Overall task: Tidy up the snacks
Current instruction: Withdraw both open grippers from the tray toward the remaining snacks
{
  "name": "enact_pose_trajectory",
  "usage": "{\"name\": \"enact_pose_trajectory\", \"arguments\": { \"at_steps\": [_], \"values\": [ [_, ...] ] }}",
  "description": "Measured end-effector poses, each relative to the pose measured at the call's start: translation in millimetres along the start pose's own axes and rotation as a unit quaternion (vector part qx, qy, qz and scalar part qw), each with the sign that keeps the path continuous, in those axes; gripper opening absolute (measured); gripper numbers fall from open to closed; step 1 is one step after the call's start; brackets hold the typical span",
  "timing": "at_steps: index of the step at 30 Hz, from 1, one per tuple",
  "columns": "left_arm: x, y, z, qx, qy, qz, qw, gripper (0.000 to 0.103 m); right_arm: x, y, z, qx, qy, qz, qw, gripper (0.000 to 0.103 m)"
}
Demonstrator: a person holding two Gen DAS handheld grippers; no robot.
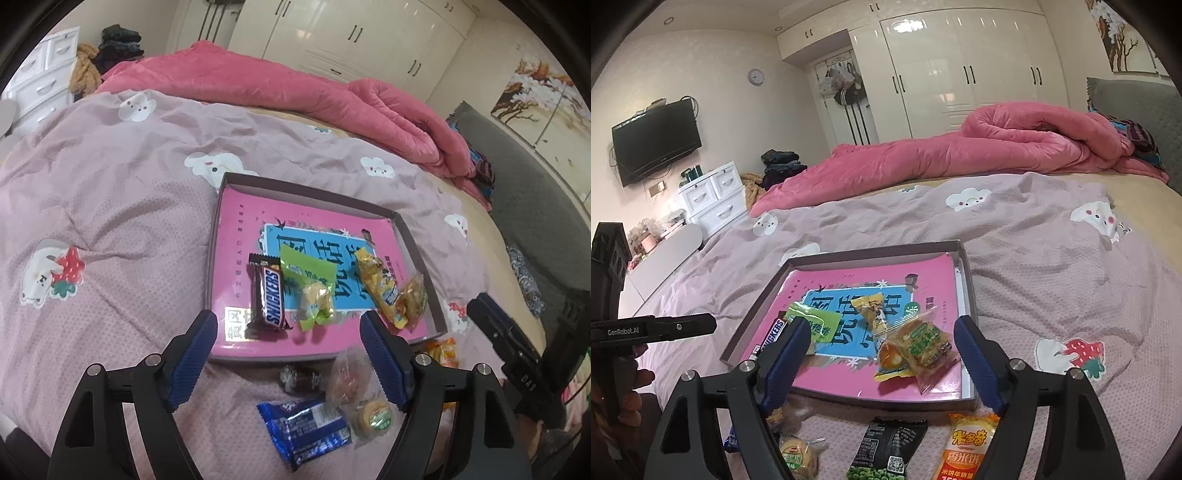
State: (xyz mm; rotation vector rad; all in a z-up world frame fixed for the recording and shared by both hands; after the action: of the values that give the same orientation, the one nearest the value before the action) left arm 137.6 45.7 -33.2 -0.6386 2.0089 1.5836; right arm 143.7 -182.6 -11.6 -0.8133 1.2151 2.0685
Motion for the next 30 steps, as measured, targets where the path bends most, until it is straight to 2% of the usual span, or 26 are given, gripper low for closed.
{"name": "enact_pose_trajectory", "arguments": {
  "at_steps": [30],
  "values": [
    [42, 4, -14, -0.012, -0.039, 0.051, 0.9979, 0.081, 27, 4, 28, -0.025, 0.050, 0.042, 0.998, 0.082]
  ]
}}
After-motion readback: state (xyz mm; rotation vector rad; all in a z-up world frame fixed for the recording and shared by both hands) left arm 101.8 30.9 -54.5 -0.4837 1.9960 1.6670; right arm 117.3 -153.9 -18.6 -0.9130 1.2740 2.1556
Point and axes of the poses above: each gripper's, at about its wrist camera, not at the fingertips, and y roughly against the way its jaws point, z to its left, x to its underside, the point moved 5 cm from there along -y, roughly the way its jaws point, and after that the axes turned 13 degrees about -y, right-handed, at the moved point
